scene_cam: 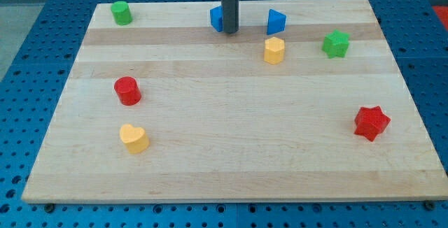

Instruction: Place blue cube to the top center of the board

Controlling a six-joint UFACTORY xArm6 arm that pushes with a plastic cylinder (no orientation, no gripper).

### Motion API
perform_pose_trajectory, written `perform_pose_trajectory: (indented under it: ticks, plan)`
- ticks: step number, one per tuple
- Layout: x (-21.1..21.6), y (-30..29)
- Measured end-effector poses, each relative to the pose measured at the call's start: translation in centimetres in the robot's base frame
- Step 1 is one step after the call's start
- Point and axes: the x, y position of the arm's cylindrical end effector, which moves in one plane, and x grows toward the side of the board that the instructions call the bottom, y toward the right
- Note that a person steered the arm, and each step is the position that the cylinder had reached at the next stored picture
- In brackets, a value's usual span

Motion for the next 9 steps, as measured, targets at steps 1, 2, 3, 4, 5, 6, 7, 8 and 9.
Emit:
perform_pose_trajectory:
  ticks: [1,2,3,4,5,6,7,8,9]
  plan:
    - [0.8,-0.7]
    - [2.6,-2.9]
    - [2.6,-4.9]
    - [0.0,-5.1]
    - [-1.9,-4.7]
    - [-2.0,-4.7]
    - [-3.4,-4.7]
    - [-4.2,-4.7]
    - [-4.1,-4.7]
